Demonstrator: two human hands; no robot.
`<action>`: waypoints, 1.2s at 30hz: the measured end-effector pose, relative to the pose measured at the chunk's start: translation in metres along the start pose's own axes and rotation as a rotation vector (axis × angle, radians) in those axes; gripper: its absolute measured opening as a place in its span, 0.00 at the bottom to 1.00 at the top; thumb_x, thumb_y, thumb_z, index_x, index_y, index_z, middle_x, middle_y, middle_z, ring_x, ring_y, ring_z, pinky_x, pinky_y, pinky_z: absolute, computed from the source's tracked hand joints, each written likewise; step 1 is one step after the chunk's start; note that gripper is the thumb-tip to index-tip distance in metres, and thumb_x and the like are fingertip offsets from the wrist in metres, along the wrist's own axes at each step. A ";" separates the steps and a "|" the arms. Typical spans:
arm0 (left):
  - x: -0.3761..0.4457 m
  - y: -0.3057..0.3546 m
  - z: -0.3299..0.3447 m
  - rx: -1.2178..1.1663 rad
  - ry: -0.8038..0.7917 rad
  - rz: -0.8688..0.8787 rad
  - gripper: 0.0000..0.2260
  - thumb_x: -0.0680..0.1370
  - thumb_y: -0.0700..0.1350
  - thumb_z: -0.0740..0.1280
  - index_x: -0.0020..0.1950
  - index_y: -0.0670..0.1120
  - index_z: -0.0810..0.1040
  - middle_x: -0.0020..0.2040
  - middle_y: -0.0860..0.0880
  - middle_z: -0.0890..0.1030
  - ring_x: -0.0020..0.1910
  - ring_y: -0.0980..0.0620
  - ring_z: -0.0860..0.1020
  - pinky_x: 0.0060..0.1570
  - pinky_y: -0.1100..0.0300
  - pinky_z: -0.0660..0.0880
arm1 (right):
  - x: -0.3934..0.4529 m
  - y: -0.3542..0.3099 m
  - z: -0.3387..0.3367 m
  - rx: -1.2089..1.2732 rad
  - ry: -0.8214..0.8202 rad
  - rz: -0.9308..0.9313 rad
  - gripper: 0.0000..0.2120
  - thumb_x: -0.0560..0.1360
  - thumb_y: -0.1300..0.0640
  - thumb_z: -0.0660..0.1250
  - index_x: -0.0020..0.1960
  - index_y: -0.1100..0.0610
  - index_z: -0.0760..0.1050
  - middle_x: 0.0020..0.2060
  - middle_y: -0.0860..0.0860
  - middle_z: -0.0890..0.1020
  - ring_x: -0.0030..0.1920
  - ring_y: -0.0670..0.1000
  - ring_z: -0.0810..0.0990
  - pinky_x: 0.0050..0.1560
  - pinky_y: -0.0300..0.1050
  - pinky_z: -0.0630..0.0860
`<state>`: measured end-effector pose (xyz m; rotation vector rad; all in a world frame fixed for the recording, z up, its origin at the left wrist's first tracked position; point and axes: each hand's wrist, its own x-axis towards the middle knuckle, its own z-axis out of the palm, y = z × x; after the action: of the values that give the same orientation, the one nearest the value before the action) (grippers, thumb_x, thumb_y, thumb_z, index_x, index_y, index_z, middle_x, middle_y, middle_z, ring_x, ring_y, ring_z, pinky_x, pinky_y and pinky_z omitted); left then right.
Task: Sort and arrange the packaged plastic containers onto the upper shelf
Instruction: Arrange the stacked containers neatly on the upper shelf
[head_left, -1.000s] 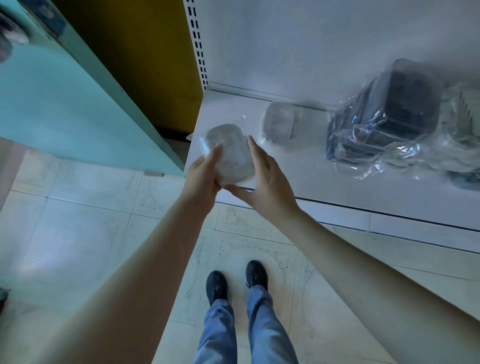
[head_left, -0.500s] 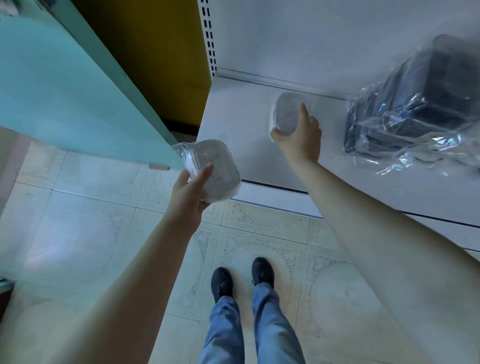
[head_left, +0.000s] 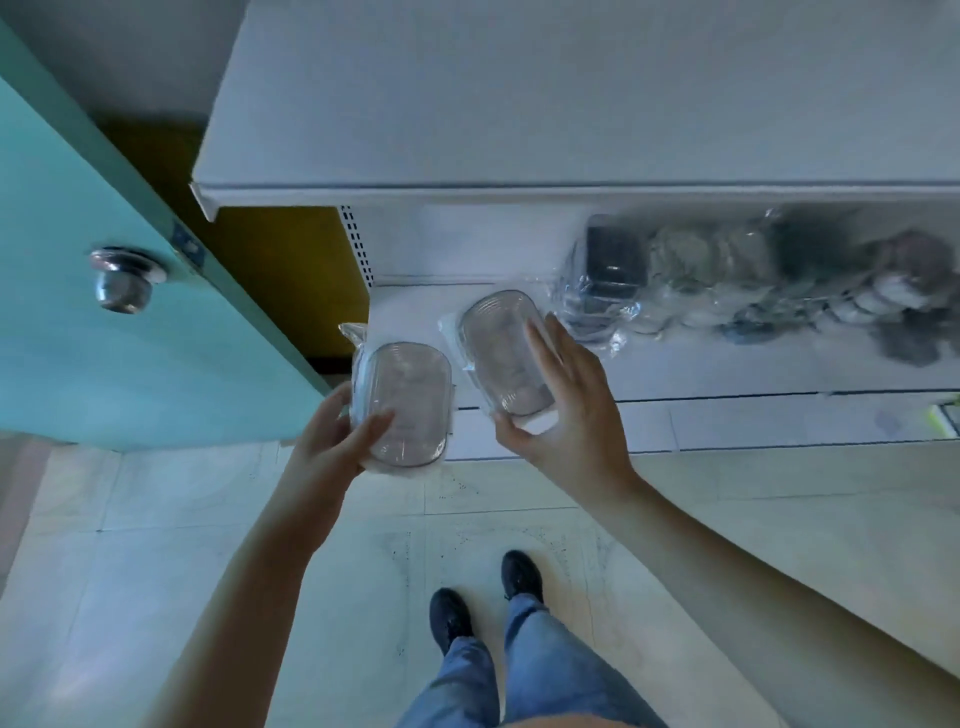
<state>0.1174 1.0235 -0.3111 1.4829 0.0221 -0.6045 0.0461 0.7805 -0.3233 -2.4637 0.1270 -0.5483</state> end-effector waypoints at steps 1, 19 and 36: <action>-0.009 0.015 0.005 0.000 -0.031 0.035 0.22 0.76 0.50 0.71 0.69 0.51 0.75 0.58 0.46 0.84 0.58 0.45 0.82 0.56 0.50 0.78 | 0.001 -0.010 -0.018 -0.012 0.051 -0.035 0.39 0.72 0.45 0.73 0.78 0.54 0.63 0.78 0.54 0.65 0.73 0.54 0.69 0.72 0.42 0.67; 0.035 0.168 0.271 0.029 -0.301 0.351 0.13 0.80 0.43 0.67 0.65 0.47 0.77 0.51 0.48 0.85 0.46 0.53 0.82 0.43 0.60 0.77 | 0.041 0.075 -0.283 -0.156 0.596 0.098 0.41 0.72 0.39 0.70 0.79 0.53 0.61 0.77 0.53 0.65 0.75 0.53 0.65 0.71 0.28 0.57; 0.168 0.250 0.575 0.020 0.034 0.505 0.16 0.77 0.55 0.70 0.57 0.44 0.80 0.50 0.37 0.80 0.47 0.51 0.80 0.54 0.47 0.82 | 0.214 0.307 -0.469 -0.109 0.505 0.160 0.41 0.68 0.35 0.65 0.75 0.54 0.66 0.73 0.56 0.69 0.72 0.58 0.68 0.70 0.55 0.70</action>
<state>0.1591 0.4200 -0.0771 1.4450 -0.3241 -0.1696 0.0582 0.2311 -0.0832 -2.3373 0.5624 -1.1037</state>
